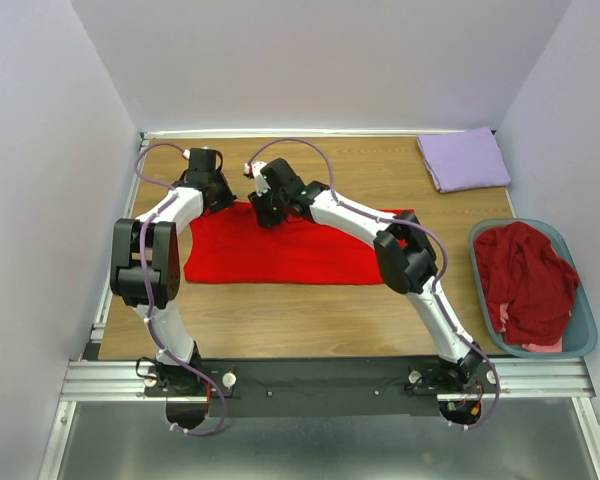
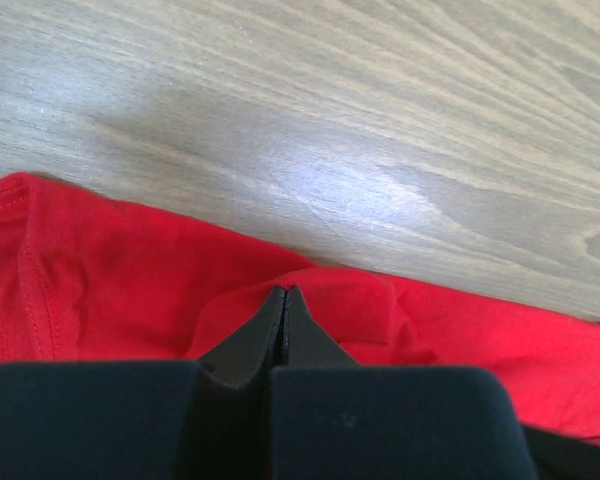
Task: Fold and stack the t-shirts
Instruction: Fold the tshirt
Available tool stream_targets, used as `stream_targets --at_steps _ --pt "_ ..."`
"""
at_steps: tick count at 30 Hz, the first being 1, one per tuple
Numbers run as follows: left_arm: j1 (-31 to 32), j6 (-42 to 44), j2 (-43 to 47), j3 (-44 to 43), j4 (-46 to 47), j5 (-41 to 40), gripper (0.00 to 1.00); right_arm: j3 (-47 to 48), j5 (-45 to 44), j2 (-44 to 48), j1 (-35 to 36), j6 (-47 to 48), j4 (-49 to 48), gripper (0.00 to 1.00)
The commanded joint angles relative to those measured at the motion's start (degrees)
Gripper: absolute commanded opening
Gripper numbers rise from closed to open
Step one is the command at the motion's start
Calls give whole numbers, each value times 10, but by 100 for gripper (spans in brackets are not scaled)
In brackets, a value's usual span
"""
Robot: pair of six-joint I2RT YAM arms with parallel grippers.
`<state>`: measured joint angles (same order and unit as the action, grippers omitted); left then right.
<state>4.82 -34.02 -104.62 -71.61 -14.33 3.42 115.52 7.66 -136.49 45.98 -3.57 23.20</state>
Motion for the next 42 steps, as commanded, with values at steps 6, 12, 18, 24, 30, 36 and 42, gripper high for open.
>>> stream_targets --at_steps 6,12,18,24,30,36,42 --pt "-4 16 -14 -4 10 -9 0 8 -1 -4 17 0 6 37" --pt "-4 21 -18 2 18 6 0 6 -9 -21 18 -3 6 33" --pt "-5 26 -16 -5 14 2 0 3 -19 -44 18 -4 6 29" --pt "-6 26 -16 -8 14 5 0 1 -24 -53 18 -5 6 29" --pt "-6 26 -14 -8 15 5 0 -4 -42 -51 19 -5 6 28" --pt "-6 28 -13 -7 14 4 0 -4 -51 -34 17 -4 6 21" --pt "-7 29 -13 -7 15 6 0 -9 -34 -22 3 -20 5 21"
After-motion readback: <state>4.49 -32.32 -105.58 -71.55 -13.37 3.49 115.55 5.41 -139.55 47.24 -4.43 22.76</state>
